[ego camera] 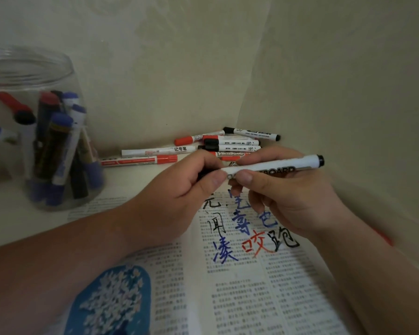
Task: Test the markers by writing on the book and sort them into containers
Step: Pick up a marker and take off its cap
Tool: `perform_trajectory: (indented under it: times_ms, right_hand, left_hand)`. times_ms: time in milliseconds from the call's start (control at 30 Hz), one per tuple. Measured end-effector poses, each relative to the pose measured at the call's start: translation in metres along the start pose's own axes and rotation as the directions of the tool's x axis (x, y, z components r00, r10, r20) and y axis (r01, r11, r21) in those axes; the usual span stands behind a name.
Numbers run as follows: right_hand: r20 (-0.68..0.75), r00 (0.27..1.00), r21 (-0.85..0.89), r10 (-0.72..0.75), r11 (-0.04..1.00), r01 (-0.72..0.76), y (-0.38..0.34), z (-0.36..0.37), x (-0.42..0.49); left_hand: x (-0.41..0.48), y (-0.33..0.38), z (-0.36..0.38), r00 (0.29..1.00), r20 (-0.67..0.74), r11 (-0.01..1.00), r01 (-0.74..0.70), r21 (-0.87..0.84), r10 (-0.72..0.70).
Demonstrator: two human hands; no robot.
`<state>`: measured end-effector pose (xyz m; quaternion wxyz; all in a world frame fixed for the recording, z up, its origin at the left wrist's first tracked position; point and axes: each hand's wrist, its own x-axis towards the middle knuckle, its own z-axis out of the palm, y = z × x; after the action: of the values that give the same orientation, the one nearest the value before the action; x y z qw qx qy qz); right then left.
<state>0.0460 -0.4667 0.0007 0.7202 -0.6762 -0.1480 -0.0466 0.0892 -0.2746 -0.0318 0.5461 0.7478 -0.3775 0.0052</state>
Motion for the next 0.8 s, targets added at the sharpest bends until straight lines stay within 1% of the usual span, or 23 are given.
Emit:
perform_trajectory:
  times_ms: [100,200,233,300,333,367,400,433,467,500,533,567,600,633,667,700,733,767,800]
  right_hand:
    - [-0.002,1.000,0.008,0.012,1.000,-0.011,0.001,0.000,0.000]
    - [0.053,0.998,0.027,0.036,0.999,-0.038,-0.001,-0.007,0.000]
    - [0.038,0.998,0.045,0.041,0.998,-0.043,-0.002,-0.012,0.001]
    - [-0.049,0.999,0.061,0.003,0.998,0.000,-0.003,-0.021,0.002]
    - [-0.074,0.996,0.022,-0.042,0.999,0.043,-0.003,-0.025,0.002]
    - [-0.074,0.994,-0.072,-0.078,0.995,0.073,-0.004,-0.025,0.000]
    - [-0.057,0.994,-0.207,-0.093,0.975,0.080,-0.004,-0.022,-0.002]
    - [-0.026,0.995,-0.355,-0.093,0.932,0.077,-0.003,-0.018,-0.005]
    - [0.012,0.995,-0.493,-0.097,0.865,0.090,0.000,-0.013,-0.008]
    - [0.043,0.992,-0.617,-0.121,0.778,0.121,0.003,-0.009,-0.010]
    - [0.077,0.983,-0.727,-0.165,0.665,0.169,0.006,-0.006,-0.012]
    - [0.122,0.970,-0.815,-0.208,0.537,0.218,0.007,-0.003,-0.012]
    - [0.168,0.956,-0.862,-0.240,0.436,0.260,0.007,0.000,-0.013]
    - [0.194,0.947,-0.872,-0.255,0.398,0.286,0.008,0.002,-0.014]
    - [0.185,0.947,-0.860,-0.261,0.424,0.285,0.010,0.003,-0.014]
    - [0.132,0.961,-0.823,-0.244,0.513,0.244,0.010,0.006,-0.014]
    - [0.051,0.983,-0.739,-0.177,0.655,0.156,0.009,0.009,-0.014]
    - [-0.020,0.998,-0.585,-0.057,0.810,0.034,0.007,0.011,-0.012]
    - [-0.041,0.995,-0.372,0.092,0.923,-0.101,0.006,0.012,-0.011]
  left_hand:
    - [0.001,-0.002,0.000,0.999,0.023,0.993,0.031,-0.111,-0.029]
    - [0.000,-0.004,-0.002,0.999,0.026,0.995,0.023,-0.100,-0.021]
    - [0.000,-0.005,-0.003,1.000,0.009,0.992,0.030,-0.124,-0.029]
    - [0.002,-0.008,-0.005,0.997,-0.061,0.971,0.040,-0.235,-0.056]
    - [0.003,-0.010,-0.006,0.991,-0.099,0.944,0.054,-0.325,-0.090]
    - [0.005,-0.010,-0.007,0.982,-0.131,0.901,0.072,-0.427,-0.140]
    - [0.007,-0.010,-0.009,0.969,-0.155,0.854,0.090,-0.513,-0.195]
    - [0.008,-0.010,-0.010,0.955,-0.175,0.817,0.102,-0.567,-0.240]
    - [0.010,-0.010,-0.011,0.943,-0.196,0.802,0.105,-0.589,-0.267]
    - [0.010,-0.010,-0.012,0.936,-0.223,0.809,0.098,-0.579,-0.272]
    - [0.011,-0.010,-0.012,0.931,-0.248,0.830,0.091,-0.550,-0.267]
    - [0.012,-0.010,-0.013,0.928,-0.266,0.854,0.094,-0.512,-0.262]
    - [0.013,-0.011,-0.014,0.926,-0.275,0.872,0.103,-0.478,-0.259]
    - [0.013,-0.012,-0.014,0.926,-0.278,0.886,0.110,-0.450,-0.257]
    - [0.013,-0.013,-0.014,0.926,-0.282,0.897,0.112,-0.427,-0.250]
    - [0.013,-0.013,-0.014,0.927,-0.286,0.906,0.111,-0.408,-0.243]
    - [0.012,-0.013,-0.014,0.927,-0.292,0.913,0.110,-0.393,-0.237]
    - [0.011,-0.013,-0.014,0.924,-0.301,0.919,0.113,-0.377,-0.237]
    - [0.011,-0.014,-0.014,0.920,-0.311,0.926,0.118,-0.359,-0.238]
